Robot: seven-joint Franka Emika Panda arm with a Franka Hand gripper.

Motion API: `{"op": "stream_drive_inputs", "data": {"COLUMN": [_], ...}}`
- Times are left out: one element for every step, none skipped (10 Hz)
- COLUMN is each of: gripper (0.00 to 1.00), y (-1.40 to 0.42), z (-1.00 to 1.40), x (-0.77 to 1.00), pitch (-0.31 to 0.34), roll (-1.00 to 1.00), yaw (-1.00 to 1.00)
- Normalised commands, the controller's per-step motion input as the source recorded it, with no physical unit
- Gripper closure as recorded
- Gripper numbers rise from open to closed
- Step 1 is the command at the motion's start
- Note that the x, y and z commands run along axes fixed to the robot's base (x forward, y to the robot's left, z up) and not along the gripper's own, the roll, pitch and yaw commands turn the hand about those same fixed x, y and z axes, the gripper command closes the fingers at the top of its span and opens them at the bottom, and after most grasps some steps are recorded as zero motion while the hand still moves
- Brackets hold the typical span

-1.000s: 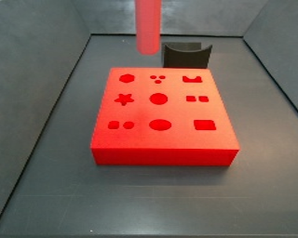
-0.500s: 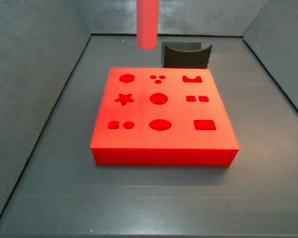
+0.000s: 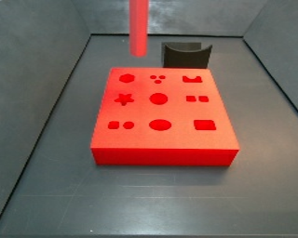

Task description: Insert the hexagon object.

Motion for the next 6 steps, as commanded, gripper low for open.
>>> {"op": "stream_drive_inputs", "data": {"gripper": [1.0,1.0,1.0,1.0,1.0,1.0], "y": [0.36,0.05,0.0,-0.13,-0.03,0.0], "z": [-0.45,-0.1,-0.11,-0.19,-0.3,-0.33], "x": [-0.27,-0.05,0.0,-0.05,-0.03,0.0], "pitch": [-0.177,-0.043,-0.114,-0.163,-0.104,-0.053], "roll": [0.0,-0.03,0.0,0.03,0.0,0.0], "yaw": [0.24,0.0,0.0,0.04,0.11,0.05]}}
